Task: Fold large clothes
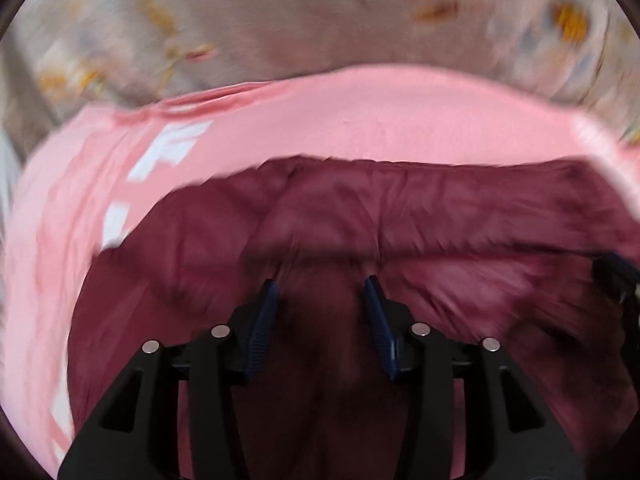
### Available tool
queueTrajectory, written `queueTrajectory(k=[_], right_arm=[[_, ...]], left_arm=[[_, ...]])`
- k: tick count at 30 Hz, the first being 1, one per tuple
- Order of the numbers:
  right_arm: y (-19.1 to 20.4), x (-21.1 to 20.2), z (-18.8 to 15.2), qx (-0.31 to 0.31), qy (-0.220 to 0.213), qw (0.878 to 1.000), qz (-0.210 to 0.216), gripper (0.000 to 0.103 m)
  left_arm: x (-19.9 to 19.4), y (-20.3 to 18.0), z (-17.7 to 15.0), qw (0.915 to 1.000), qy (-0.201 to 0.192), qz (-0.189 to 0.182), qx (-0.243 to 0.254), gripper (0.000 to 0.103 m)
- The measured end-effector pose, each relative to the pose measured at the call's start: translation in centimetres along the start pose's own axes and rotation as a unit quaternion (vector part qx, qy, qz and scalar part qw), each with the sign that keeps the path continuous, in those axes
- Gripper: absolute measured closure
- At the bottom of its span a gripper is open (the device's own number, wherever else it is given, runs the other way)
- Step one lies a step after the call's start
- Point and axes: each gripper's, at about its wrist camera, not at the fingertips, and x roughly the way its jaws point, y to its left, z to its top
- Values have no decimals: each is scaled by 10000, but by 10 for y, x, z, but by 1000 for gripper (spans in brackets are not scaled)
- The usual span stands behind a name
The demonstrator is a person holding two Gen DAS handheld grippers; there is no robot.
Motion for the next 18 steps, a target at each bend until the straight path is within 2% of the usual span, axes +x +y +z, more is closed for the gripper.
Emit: queueTrajectory(k=[1, 2, 4, 5, 6, 8, 10, 12, 15, 18], right_arm=[[0, -21, -7, -11, -41, 9999, 122, 89], [-3, -52, -21, -14, -35, 9995, 302, 88], [-21, -109, -61, 64, -80, 9983, 568, 70], [-27, -128, -78, 95, -110, 9983, 567, 52], [-42, -159, -110, 155, -156, 9985, 500, 42], [-62, -194, -158, 211, -170, 9989, 375, 42], [-83, -227, -211, 348, -53, 9988, 331, 41], [-104, -249, -259, 628, 151, 9975, 296, 40], [-122, -259, -303, 1164, 364, 9918, 377, 40], [-127, -257, -327, 1669, 447, 9837, 508, 40]], left_arm=[[-14, 9, -11, 9999, 3, -133, -87, 53], [-36, 22, -25, 9996, 16, -216, -181, 44], [-75, 48, -58, 9988, 24, -433, -227, 32], [-91, 59, -75, 9985, 35, -497, -229, 29], [-114, 79, -101, 9982, 64, -552, -218, 27], [-143, 107, -139, 9980, 129, -551, -275, 19], [-168, 141, -180, 9961, 259, -615, -573, 18], [-186, 172, -221, 9902, 402, -802, -1066, 18], [-193, 197, -257, 9798, 522, -975, -1664, 18], [-196, 204, -277, 9713, 532, -1140, -2017, 18]])
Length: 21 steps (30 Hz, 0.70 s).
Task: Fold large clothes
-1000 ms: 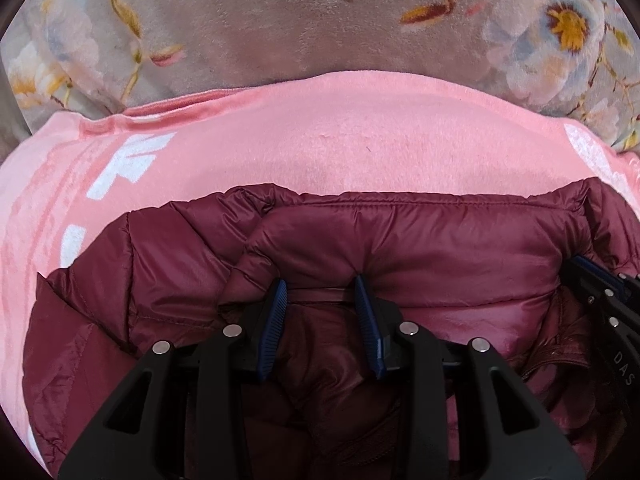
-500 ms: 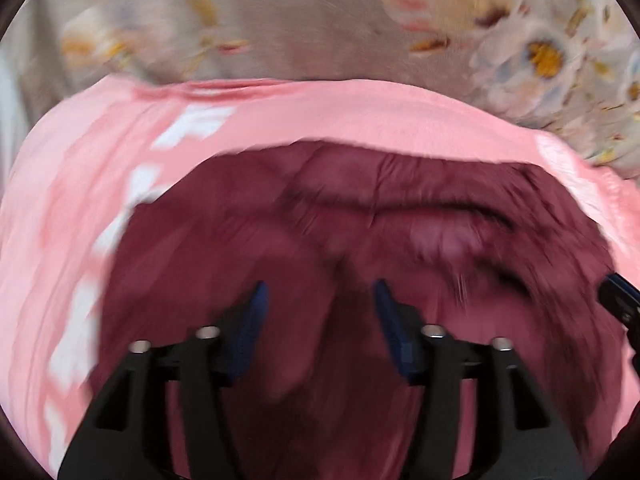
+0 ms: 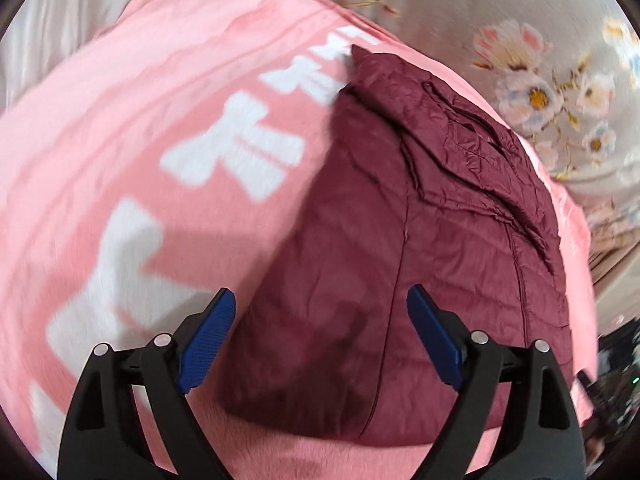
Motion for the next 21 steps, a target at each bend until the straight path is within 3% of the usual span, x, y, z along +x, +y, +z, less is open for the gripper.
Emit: queueTrajectory(k=[3, 6, 8, 10, 11, 12, 13, 17, 21], right_arm=[[-2, 11, -15, 360, 83, 9988, 314, 38], [6, 17, -18, 435, -61, 9985, 322, 38], [9, 18, -19, 467, -153, 9985, 260, 41], [10, 19, -19, 558, -191, 9978, 303, 68], [11, 21, -18, 582, -146, 9973, 423, 86], [11, 22, -18, 682, -116, 9958, 607, 94], [11, 19, -18, 777, -151, 9942, 725, 96], [19, -18, -16, 634, -480, 9907, 1102, 99], [34, -98, -28, -53, -1126, 9841, 1376, 100]], left_arm=[[2, 4, -11, 9993, 0, -274, -272, 18], [1, 1, -19, 9993, -151, -147, -310, 24], [1, -2, -21, 9994, -139, -103, -290, 55], [2, -6, -22, 9996, -87, -94, -254, 73], [0, -8, -23, 9996, -98, -129, -251, 83], [-2, -8, -23, 9995, -115, -136, -253, 88], [-8, -9, -24, 9993, -167, -203, -255, 92], [-48, -16, -28, 9973, -431, -580, -108, 97], [-130, -28, -47, 9901, -878, -1032, 365, 98]])
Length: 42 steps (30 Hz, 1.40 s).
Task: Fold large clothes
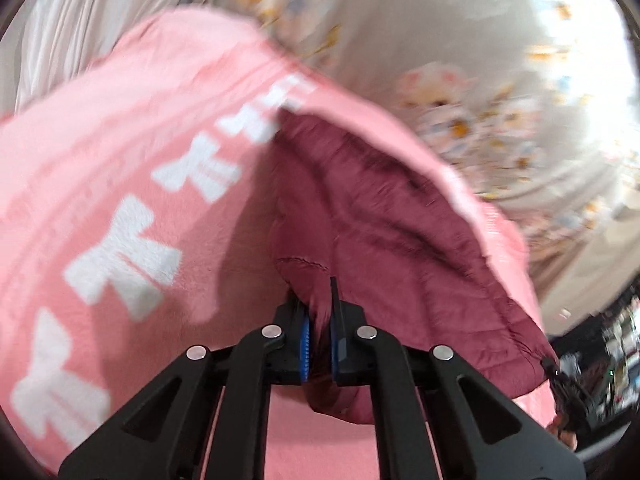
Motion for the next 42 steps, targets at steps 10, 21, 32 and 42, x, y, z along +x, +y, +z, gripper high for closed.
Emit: queueTrajectory(k=[10, 21, 32, 42], right_arm=[[45, -112, 48, -286, -1367, 9896, 353, 100], [-3, 79, 144, 607, -880, 9928, -535, 100], [-51, 211, 129, 696, -188, 9868, -1448, 100], [-78, 257, 100, 731, 213, 9836, -1636, 100]], left_arm=[[-103, -46, 45, 9933, -1017, -425, 349, 97], [84, -71, 131, 9845, -571, 1406, 878, 97], [231, -18, 113, 9759, 316, 2036, 720, 95], [265, 5, 95, 9814, 353, 1796, 579, 87]])
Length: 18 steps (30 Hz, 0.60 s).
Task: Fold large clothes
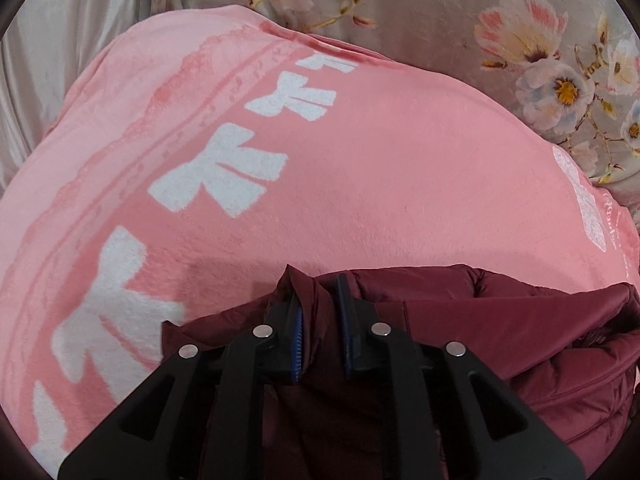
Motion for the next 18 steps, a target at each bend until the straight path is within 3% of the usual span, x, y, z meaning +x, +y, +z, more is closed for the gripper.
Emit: queueTrajectory(k=[5, 8, 10, 11, 12, 13, 14, 16, 18], right_arm=[[0, 8, -2, 26, 136, 9999, -18, 97], [-10, -2, 4, 271, 130, 9990, 326, 92], [-15, -29, 11, 302, -143, 9984, 463, 86], [-16, -52, 14, 251, -482, 9974, 474, 77], [-16, -70, 17, 195, -735, 9961, 437, 73], [-14, -92, 18, 99, -1011, 9941, 393, 73], [-10, -109, 18, -24, -1179, 9922, 406, 73], [7, -128, 14, -319, -1288, 9903, 414, 73], [36, -133, 6, -713, -1160, 9895, 478, 73]], left_arm=[[3, 8, 0, 9993, -16, -295, -226, 86], [-9, 24, 4, 9968, 2, -586, -535, 83], [-35, 36, 10, 9953, -181, -718, -619, 82], [-54, 42, 15, 9950, -335, -725, -600, 79], [-73, 45, 20, 9955, -493, -603, -542, 74], [-92, 46, 24, 9960, -722, -264, -465, 52], [-109, 45, 27, 9945, -981, 40, -373, 41], [-142, 36, 33, 9894, -1423, 257, -135, 41], [-156, 23, 37, 9890, -1473, 129, -21, 41]])
